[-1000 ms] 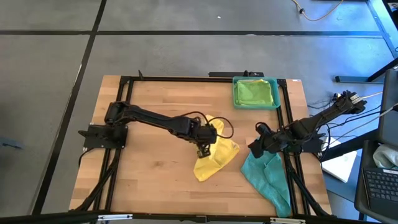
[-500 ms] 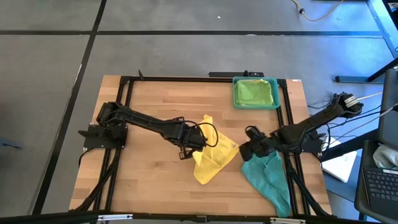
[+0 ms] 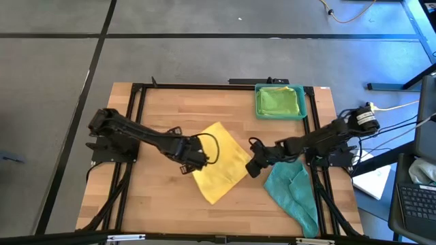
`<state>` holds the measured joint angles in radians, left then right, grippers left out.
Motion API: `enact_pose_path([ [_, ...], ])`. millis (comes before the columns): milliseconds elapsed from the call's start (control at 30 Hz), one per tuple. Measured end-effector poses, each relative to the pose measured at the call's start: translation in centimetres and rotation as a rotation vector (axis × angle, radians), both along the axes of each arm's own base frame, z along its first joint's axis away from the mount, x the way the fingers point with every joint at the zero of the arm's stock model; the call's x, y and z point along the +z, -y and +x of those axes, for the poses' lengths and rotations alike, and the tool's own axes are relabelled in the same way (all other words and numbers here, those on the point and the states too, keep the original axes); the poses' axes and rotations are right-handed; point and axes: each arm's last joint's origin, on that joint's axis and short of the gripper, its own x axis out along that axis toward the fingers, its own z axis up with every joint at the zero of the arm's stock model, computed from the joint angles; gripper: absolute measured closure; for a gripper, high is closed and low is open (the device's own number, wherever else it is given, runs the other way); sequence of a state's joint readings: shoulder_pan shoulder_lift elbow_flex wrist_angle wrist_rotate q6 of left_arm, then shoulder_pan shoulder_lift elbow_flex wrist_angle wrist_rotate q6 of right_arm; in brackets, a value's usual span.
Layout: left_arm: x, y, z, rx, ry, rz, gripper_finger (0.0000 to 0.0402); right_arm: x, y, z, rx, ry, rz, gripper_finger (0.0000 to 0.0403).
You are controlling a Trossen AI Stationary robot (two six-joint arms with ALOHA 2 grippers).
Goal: Fold microfiber towels
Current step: Fold the yellow microfiber cloth
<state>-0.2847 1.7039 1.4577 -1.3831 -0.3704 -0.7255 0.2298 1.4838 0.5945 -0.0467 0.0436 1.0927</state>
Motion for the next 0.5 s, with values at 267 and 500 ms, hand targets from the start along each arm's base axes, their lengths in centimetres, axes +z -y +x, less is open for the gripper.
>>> enact_pose_path([
  [267, -3.5, 0.9, -3.6, 0.094, -0.023, -0.023, 0.0401, -0.9, 0.6, 0.7, -0.015, -0.002, 0.014, 0.0318],
  [500, -5.8, 0.3, -4.3, 0.126, -0.040, -0.019, 0.0401, -0.1, 0.3, 1.5, 0.019, 0.111, 0.052, 0.0318],
])
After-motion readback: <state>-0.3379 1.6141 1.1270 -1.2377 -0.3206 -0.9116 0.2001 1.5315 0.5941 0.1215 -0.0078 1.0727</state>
